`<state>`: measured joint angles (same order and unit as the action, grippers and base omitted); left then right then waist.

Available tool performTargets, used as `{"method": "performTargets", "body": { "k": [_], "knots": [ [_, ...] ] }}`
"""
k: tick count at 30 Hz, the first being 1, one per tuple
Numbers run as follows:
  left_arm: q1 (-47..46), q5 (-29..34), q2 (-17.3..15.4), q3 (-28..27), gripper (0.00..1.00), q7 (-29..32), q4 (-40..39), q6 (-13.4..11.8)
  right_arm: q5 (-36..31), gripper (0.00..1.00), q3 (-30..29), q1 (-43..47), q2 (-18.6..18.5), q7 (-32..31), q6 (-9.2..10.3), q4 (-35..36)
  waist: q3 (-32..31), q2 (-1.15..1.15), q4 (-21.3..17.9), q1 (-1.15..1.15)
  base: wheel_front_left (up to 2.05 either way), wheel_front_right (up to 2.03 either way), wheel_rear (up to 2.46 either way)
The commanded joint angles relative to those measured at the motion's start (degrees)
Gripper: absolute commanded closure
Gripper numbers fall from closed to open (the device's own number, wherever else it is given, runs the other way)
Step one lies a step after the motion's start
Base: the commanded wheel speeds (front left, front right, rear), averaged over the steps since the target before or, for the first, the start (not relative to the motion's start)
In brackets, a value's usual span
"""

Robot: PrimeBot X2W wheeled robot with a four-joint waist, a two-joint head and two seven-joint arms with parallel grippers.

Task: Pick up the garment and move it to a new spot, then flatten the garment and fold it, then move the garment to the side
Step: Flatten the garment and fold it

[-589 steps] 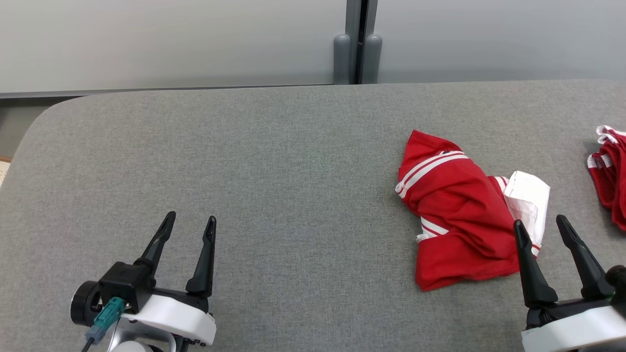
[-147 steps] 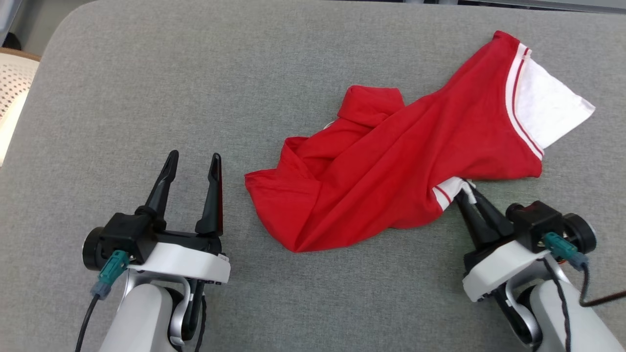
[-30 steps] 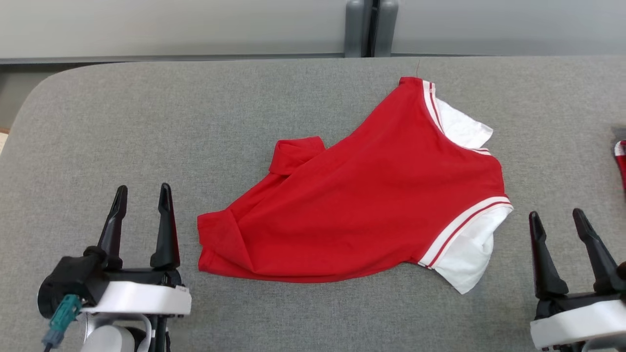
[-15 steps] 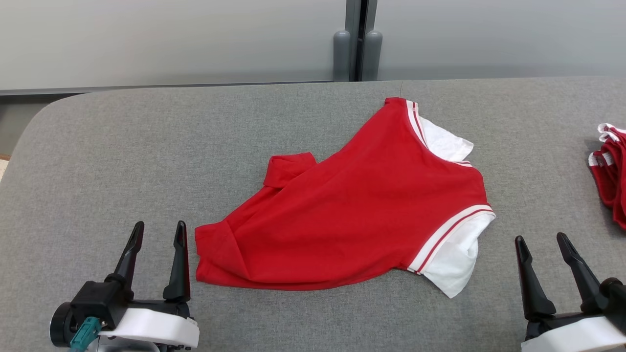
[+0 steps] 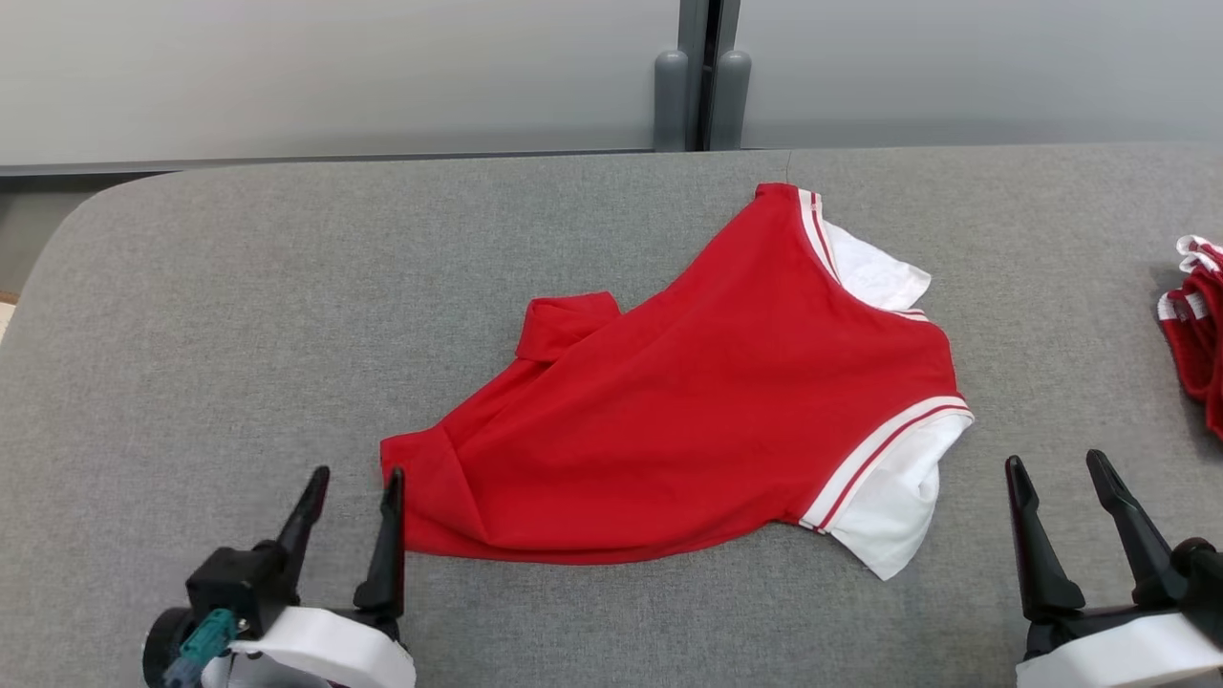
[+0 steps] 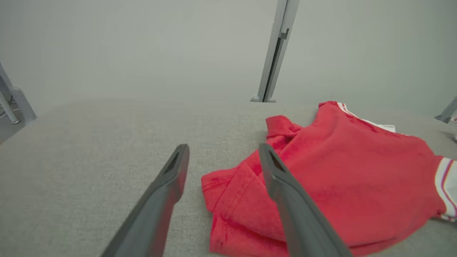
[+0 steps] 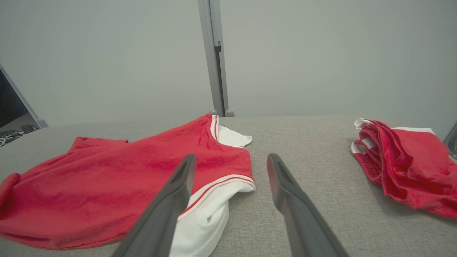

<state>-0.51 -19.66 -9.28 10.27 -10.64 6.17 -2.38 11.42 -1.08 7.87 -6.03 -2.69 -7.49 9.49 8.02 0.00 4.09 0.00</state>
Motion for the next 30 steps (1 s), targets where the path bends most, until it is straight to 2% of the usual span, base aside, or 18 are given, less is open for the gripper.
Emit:
{"method": "performTargets", "body": {
  "k": [1,5,10,11,12,13,20,29,30],
  "knots": [
    [-0.4,-0.7,0.1,0.5,0.0,1.2,1.4,0.6,0.4,0.0,0.2,-0.7,0.0,0.2,0.0,0.0,0.5,0.0,0.0,0.0,0.0,0.0,0.0],
    [-1.5,-2.9,0.6,1.4,0.0,5.3,7.4,1.9,0.6,0.0,0.8,-1.5,0.1,0.1,0.0,-0.2,2.2,0.0,-0.6,0.0,0.0,0.0,0.0],
    [-3.5,-5.3,1.6,1.3,0.0,7.1,14.2,3.3,0.8,0.0,0.7,-2.0,0.4,0.0,0.0,-0.7,4.0,0.0,-1.1,0.0,0.0,0.0,0.0],
    [-3.9,-5.6,1.7,1.3,0.25,7.2,15.1,3.4,1.0,0.0,0.7,-1.8,0.5,-0.2,0.0,-1.0,4.2,0.0,-1.2,0.0,0.0,0.0,0.0],
    [-4.2,-5.8,1.7,1.3,0.73,6.9,15.8,3.7,1.1,0.0,0.6,-1.6,0.6,-0.2,0.0,-1.2,4.4,0.0,-1.2,0.0,0.0,0.0,0.0],
    [-4.3,-6.1,1.7,1.3,1.0,6.9,16.7,4.0,1.1,0.0,0.5,-1.1,0.6,-0.4,0.0,-1.5,4.5,0.0,-1.3,0.0,0.0,0.0,0.0],
    [-6.4,-6.5,1.6,1.2,1.0,4.9,19.2,4.6,3.1,0.0,4.5,1.9,0.7,-1.6,0.0,-7.8,5.6,0.0,-0.7,0.0,0.0,0.0,0.0],
    [-9.6,-6.4,2.0,1.9,1.0,2.5,20.5,5.2,6.1,0.0,9.9,-5.7,1.0,0.4,0.0,-20.7,7.7,0.0,1.0,0.0,0.0,0.0,0.0],
    [-9.7,-6.4,2.0,2.0,1.0,2.1,20.6,5.2,6.3,0.49,10.5,-6.3,1.0,0.6,0.0,-21.8,7.7,0.0,1.1,0.0,0.0,0.0,0.0]
  ]
}}
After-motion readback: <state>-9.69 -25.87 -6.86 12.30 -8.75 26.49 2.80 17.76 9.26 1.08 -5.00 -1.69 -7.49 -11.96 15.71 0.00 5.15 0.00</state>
